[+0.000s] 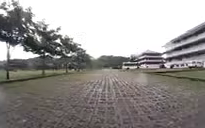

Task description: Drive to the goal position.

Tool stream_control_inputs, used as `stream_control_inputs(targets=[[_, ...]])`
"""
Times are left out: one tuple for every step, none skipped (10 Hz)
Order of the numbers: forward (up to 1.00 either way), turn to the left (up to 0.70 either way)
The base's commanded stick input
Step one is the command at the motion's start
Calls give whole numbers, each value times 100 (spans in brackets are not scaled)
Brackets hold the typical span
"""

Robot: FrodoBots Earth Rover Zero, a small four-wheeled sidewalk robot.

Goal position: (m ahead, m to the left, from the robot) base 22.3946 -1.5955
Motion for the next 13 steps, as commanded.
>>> stream_control_inputs(targets=[[70, 0], [70, 0], [70, 0], [70, 0], [70, 0], [70, 0], [70, 0], [70, 0], [70, 0], [70, 0], [70, 0], [70, 0], [70, 0]])
